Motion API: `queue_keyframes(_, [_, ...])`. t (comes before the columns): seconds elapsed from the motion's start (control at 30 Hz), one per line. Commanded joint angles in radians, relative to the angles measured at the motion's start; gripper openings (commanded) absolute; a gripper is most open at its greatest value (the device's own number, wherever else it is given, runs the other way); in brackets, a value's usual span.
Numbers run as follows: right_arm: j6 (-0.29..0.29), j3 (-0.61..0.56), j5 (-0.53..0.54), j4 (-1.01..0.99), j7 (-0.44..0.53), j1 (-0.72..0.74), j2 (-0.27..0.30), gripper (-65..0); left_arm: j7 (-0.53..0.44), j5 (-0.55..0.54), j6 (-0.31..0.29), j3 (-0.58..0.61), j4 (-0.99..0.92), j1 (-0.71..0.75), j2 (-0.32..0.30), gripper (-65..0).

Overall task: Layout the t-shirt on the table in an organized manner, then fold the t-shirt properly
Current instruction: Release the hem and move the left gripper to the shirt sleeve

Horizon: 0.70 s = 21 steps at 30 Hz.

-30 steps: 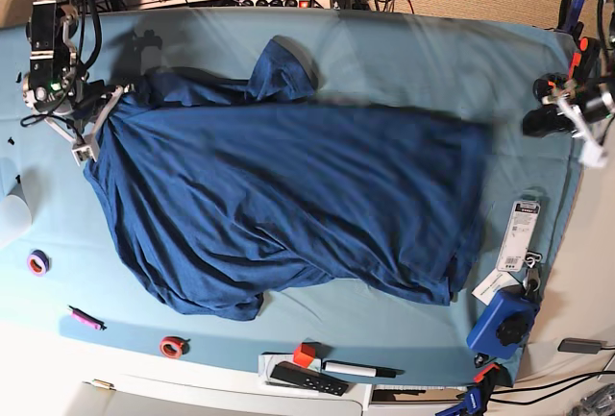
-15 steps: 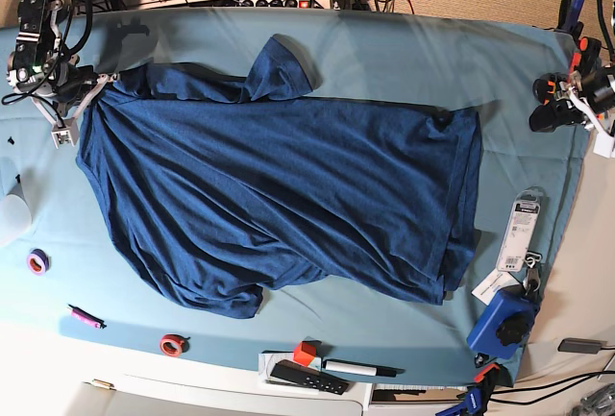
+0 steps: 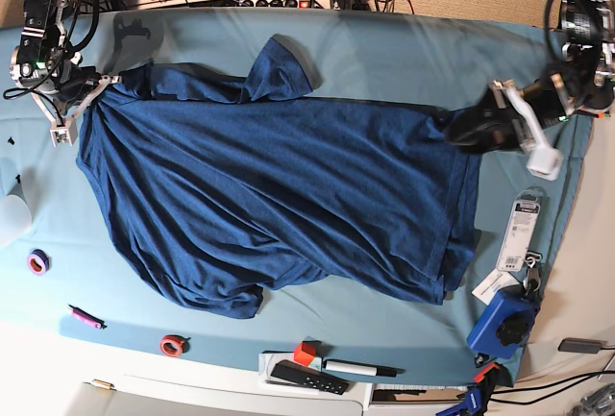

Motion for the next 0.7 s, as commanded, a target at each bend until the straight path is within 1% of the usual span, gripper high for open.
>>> queue_keyframes(0.0, [0.006,-0.011,-0.017,-0.016,-0.071,-0.017,-0.006,-65.0,0.009,-0.026,-0.001,-0.007,0.039,-0.001,-0.007,-38.3])
queue_keyframes(0.07, [0.006,-0.011,-0.017,-0.016,-0.072,-0.017,-0.006,-65.0,0.028,-0.027,-0.001,0.013,0.078,0.018,0.0,-38.3])
queue_keyframes(0.13, [0.006,-0.011,-0.017,-0.016,-0.072,-0.017,-0.006,-65.0,0.028,-0.026,-0.001,0.06,0.097,0.048,0.0,-37.8])
queue_keyframes(0.23, [0.006,-0.011,-0.017,-0.016,-0.072,-0.017,-0.006,-65.0,0.027,-0.024,-0.001,0.167,0.098,0.089,0.001,-33.3])
queue_keyframes(0.27, [0.006,-0.011,-0.017,-0.016,-0.072,-0.017,-0.006,-65.0,0.019,-0.013,-0.001,0.207,0.098,0.097,0.003,-32.8])
queue_keyframes(0.33, [0.006,-0.011,-0.017,-0.016,-0.072,-0.017,-0.006,-65.0,-0.012,0.044,-0.001,0.274,0.098,0.108,0.027,-32.8])
queue_keyframes(0.4, [0.006,-0.011,-0.017,-0.016,-0.072,-0.017,-0.006,-65.0,-0.042,0.106,-0.001,0.324,0.098,0.11,0.068,-32.8])
queue_keyframes(0.57, [0.006,-0.011,-0.017,-0.016,-0.072,-0.017,-0.006,-65.0,-0.088,0.266,-0.001,0.412,0.098,0.109,0.177,-32.8])
queue_keyframes(0.67, [0.006,-0.011,-0.017,-0.016,-0.072,-0.017,-0.006,-65.0,-0.129,0.383,-0.001,0.463,0.098,0.108,0.221,-32.8])
